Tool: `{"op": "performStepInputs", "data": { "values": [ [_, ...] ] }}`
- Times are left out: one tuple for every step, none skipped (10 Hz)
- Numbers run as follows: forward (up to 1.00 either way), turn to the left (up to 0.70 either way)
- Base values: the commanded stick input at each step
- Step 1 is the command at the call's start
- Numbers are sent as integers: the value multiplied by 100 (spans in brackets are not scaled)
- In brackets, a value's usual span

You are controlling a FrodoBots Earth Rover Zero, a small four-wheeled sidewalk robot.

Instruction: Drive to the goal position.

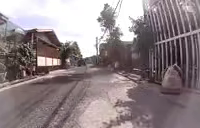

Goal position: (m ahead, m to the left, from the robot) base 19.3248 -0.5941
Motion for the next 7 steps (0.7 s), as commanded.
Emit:
{"op": "performStepInputs", "data": {
  "values": [
    [70, 0],
    [70, 0],
    [70, -2],
    [70, -12],
    [70, 0],
    [70, 0],
    [70, 0]
  ]
}}
